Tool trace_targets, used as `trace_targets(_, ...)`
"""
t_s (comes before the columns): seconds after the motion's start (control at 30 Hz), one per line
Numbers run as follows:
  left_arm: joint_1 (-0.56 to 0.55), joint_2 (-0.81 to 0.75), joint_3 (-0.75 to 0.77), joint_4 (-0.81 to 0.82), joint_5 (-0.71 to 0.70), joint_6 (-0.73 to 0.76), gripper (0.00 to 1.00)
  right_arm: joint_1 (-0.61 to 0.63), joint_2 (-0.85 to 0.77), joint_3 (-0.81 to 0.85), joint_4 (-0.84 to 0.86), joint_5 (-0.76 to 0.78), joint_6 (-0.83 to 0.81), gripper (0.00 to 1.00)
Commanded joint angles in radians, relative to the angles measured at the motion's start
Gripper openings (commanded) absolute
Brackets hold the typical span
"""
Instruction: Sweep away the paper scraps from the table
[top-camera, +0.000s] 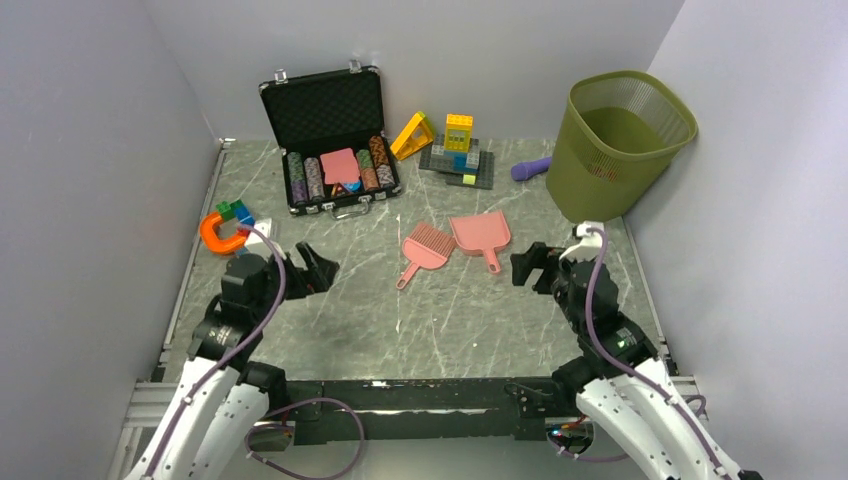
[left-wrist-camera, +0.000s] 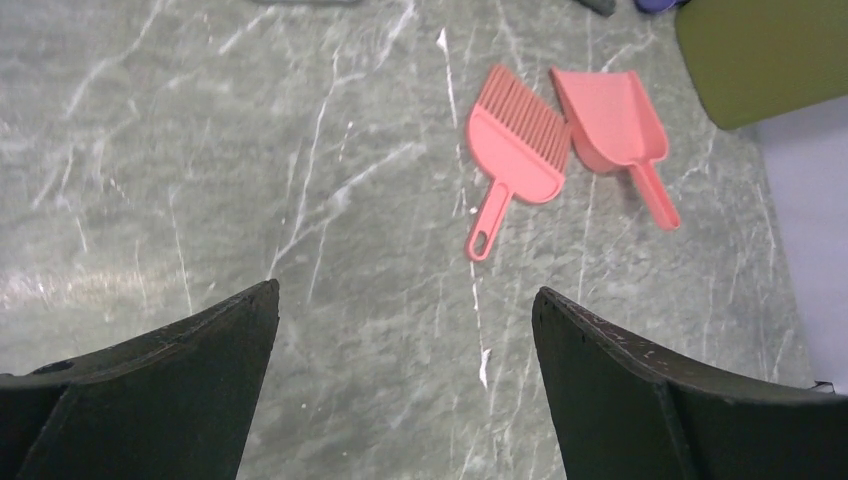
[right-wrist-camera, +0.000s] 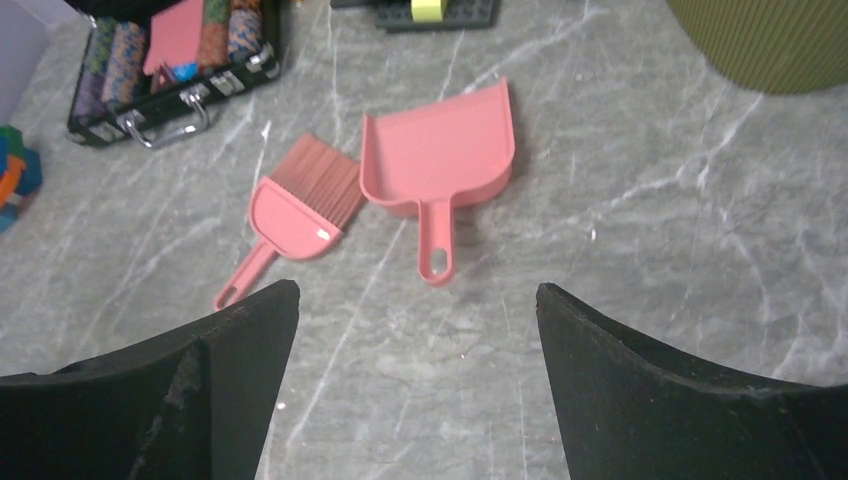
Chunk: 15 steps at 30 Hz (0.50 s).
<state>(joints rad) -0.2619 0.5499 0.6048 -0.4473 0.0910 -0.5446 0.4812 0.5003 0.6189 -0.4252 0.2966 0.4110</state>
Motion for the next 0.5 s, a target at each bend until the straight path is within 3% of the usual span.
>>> trace_targets(0.0, -0.003, -0.077, -0.1, 0.096, -0.021, -0.054, 0.99, 0.0, -0.115, -0.148, 0.114, -0.01, 0.021, 0.9)
trace_targets(0.2, -0.003, -0.081, -0.107, 0.072, -0.057, -0.051, 0.99, 0.0, -0.259, -0.269, 0.155, -0.023, 0.075, 0.89)
trace_targets(0.47, -0.003, -0.066, -0.13, 0.102, -0.045, -0.036, 0.99, 0.0, -0.212, -0.258, 0.129, -0.024, 0.099, 0.89)
